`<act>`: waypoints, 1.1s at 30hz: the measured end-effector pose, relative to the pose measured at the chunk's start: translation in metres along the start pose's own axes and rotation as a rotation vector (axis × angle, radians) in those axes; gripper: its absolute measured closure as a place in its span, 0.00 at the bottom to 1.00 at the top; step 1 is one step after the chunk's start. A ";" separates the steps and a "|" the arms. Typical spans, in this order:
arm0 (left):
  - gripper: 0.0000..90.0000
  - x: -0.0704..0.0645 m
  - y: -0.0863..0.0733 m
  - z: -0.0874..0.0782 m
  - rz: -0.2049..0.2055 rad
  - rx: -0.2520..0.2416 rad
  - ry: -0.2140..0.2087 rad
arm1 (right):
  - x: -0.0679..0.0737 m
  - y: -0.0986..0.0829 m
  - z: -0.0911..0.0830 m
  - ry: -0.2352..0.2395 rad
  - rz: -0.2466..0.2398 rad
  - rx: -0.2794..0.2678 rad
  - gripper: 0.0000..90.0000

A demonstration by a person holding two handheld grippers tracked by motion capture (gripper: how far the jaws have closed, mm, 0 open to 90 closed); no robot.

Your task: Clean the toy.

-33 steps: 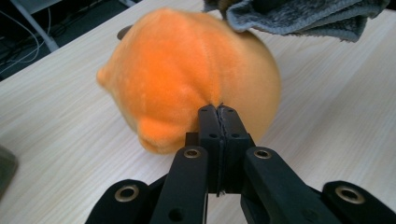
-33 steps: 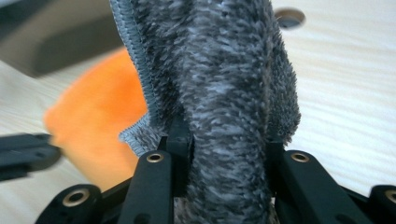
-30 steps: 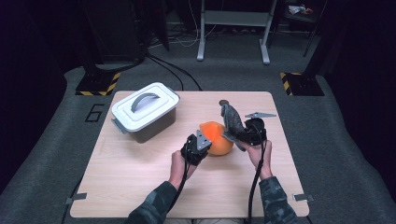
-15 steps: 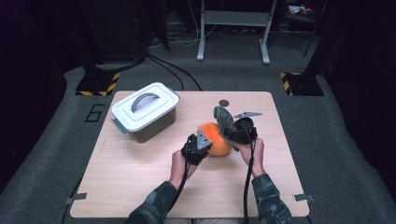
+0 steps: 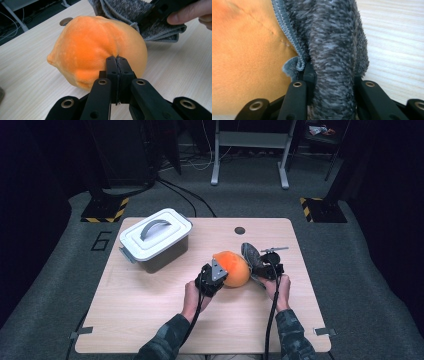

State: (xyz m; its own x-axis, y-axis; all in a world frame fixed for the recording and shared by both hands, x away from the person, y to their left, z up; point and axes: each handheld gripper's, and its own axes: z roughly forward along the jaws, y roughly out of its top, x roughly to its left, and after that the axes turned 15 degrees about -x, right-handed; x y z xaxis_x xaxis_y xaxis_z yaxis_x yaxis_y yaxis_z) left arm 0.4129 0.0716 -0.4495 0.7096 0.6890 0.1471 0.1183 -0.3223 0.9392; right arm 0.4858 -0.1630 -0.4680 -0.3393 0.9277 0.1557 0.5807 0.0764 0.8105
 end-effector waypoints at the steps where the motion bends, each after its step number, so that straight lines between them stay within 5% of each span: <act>1: 0.99 0.000 0.000 0.000 0.001 0.000 -0.001 | -0.001 0.002 -0.003 0.002 0.000 -0.014 0.78; 6: 0.99 0.000 0.000 0.000 0.002 0.000 -0.001 | 0.006 0.020 -0.022 0.034 -0.019 -0.100 0.78; 14: 0.99 -0.001 0.001 0.000 0.015 0.005 -0.005 | 0.043 0.047 -0.036 0.154 -0.052 -0.193 0.79; 20: 0.99 -0.002 0.001 0.001 0.016 0.006 -0.002 | 0.050 0.045 -0.020 0.122 -0.100 -0.148 0.79; 33: 0.99 -0.002 0.000 0.002 0.008 0.007 0.001 | 0.012 0.014 -0.004 0.008 -0.048 -0.046 0.78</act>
State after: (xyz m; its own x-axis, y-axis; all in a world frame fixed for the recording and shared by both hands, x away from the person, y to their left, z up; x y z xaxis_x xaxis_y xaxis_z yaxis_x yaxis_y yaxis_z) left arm 0.4124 0.0689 -0.4503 0.7102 0.6869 0.1545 0.1175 -0.3320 0.9359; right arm 0.4867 -0.1519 -0.4522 -0.3722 0.9204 0.1202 0.5286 0.1037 0.8425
